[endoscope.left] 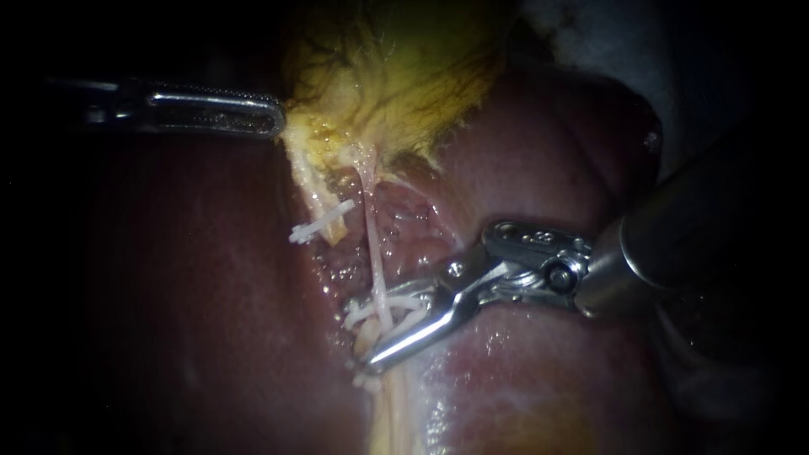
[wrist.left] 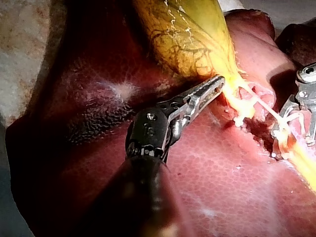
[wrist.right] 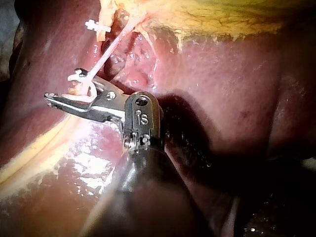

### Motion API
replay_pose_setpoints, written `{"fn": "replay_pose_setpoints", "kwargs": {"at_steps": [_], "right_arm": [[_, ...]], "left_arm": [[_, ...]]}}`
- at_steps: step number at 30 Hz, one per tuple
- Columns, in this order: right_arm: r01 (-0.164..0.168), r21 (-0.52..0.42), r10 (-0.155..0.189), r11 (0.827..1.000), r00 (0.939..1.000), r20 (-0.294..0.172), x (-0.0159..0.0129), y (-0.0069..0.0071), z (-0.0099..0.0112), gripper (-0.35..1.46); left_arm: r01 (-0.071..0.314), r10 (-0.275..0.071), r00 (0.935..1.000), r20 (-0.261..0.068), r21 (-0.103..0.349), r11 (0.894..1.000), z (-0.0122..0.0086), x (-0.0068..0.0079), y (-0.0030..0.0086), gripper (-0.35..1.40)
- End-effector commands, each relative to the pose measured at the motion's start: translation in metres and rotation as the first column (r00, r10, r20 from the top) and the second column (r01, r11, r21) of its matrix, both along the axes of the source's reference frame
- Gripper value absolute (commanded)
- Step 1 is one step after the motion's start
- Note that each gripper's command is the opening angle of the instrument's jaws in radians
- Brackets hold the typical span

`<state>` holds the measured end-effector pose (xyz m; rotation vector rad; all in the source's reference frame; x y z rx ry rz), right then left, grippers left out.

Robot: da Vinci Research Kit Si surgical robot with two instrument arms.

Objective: Clipping first clip right tube

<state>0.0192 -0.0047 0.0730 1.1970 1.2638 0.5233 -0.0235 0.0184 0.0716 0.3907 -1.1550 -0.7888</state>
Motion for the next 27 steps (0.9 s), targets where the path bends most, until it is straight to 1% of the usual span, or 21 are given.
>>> {"fn": "replay_pose_setpoints", "kwargs": {"at_steps": [1,4,7,11,14,17,19,22,24,25,27], "right_arm": [[0.004,0.002,-0.004,1.0,0.9999,-0.011,0.0,-0.0001,-0.0002,0.52],[0.019,0.011,-0.018,1.0,0.999,-0.04,0.0,-0.0007,-0.0008,0.51],[0.035,0.014,-0.034,0.999,0.9979,-0.055,0.0001,-0.0013,-0.0015,0.5],[0.056,0.015,-0.055,0.998,0.9962,-0.068,0.0002,-0.0018,-0.0021,0.49],[0.067,0.015,-0.066,0.998,0.9951,-0.074,0.0002,-0.0019,-0.0022,0.46],[0.067,0.015,-0.065,0.998,0.9951,-0.074,0.0002,-0.0017,-0.0021,0.42],[0.066,0.016,-0.065,0.998,0.9951,-0.074,0.0002,-0.0014,-0.002,0.33],[0.05,0.017,-0.049,0.999,0.9967,-0.066,0.0001,-0.0011,-0.0019,0.13],[0.011,0.018,-0.01,1.0,0.9989,-0.045,0.0001,-0.001,-0.0018,0.0],[0.004,0.018,-0.003,1.0,0.9991,-0.042,0.0,-0.0009,-0.0018,-0.04],[-0.003,0.018,0.004,1.0,0.9993,-0.038,-0.0001,-0.0009,-0.0017,-0.18]], "left_arm": [[0.0,0.0,1.0,0.0,0.0,1.0,0.0,0.0,0.0,-0.35],[0.0,0.0,1.0,0.0,0.0,1.0,0.0,0.0,0.0,-0.35],[0.0,0.0,1.0,0.0,0.0,1.0,0.0,0.0,0.0,-0.35],[0.0,0.0,1.0,0.0,0.0,1.0,0.0,0.0,0.0,-0.35],[0.0,0.0,1.0,0.0,0.0,1.0,0.0,0.0,0.0,-0.35],[0.0,0.0,1.0,0.0,0.0,1.0,0.0,0.0,0.0,-0.35],[0.0,0.0,1.0,0.0,0.0,1.0,0.0,0.0,0.0,-0.35],[0.0,0.0,1.0,0.0,0.0,1.0,0.0,0.0,0.0,-0.35],[0.0,0.0,1.0,0.0,0.0,1.0,0.0,0.0,0.0,-0.35],[0.0,0.0,1.0,0.0,0.0,1.0,0.0,0.0,0.0,-0.35],[0.0,0.0,1.0,0.0,0.0,1.0,0.0,0.0,0.0,-0.35]]}}
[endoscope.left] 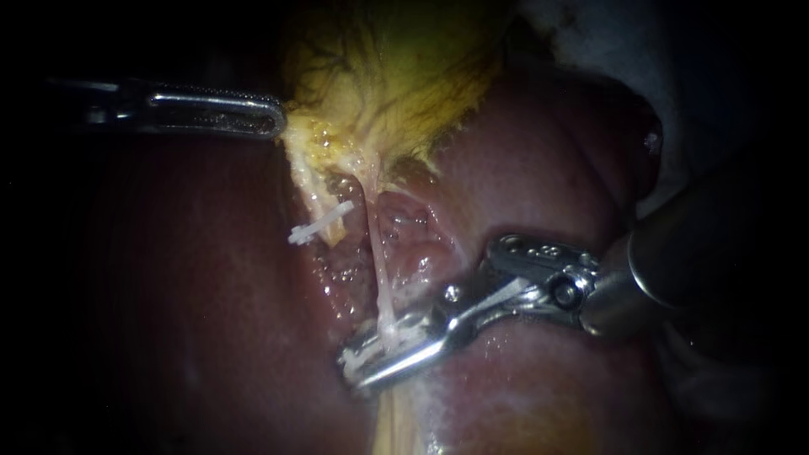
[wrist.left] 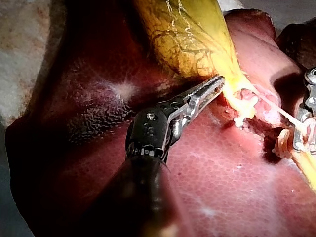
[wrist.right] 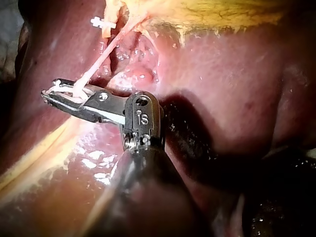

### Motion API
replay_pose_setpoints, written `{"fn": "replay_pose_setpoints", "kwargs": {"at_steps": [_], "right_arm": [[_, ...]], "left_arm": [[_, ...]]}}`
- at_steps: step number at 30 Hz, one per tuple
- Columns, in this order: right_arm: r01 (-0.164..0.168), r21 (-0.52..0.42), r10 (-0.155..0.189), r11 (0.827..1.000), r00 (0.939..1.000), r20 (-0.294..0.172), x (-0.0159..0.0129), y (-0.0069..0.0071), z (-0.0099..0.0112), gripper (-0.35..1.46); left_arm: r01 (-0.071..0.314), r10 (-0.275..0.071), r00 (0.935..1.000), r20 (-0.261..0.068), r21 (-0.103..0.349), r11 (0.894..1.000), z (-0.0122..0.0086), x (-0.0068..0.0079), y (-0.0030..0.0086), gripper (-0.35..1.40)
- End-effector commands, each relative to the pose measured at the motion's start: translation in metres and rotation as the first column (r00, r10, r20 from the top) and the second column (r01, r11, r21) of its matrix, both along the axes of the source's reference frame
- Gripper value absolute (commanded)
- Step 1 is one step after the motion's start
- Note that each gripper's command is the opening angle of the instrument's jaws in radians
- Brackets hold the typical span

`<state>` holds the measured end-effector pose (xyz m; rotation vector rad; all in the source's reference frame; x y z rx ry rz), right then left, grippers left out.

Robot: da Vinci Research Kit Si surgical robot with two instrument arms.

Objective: Clipping first clip right tube

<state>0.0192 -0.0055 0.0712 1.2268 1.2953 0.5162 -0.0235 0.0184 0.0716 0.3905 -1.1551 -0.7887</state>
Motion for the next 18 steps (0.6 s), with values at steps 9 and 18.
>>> {"fn": "replay_pose_setpoints", "kwargs": {"at_steps": [9,18], "right_arm": [[-0.003,0.019,0.003,1.0,0.9999,0.014,-0.0001,-0.0003,0.0001,-0.35],[-0.004,0.018,0.003,1.0,0.9999,0.015,-0.0001,-0.0004,0.0003,-0.35]], "left_arm": [[0.0,0.0,1.0,0.0,0.0,1.0,0.0,0.0,0.0,-0.35],[0.0,0.0,1.0,0.0,0.0,1.0,0.0001,-0.0001,0.0,-0.35]]}}
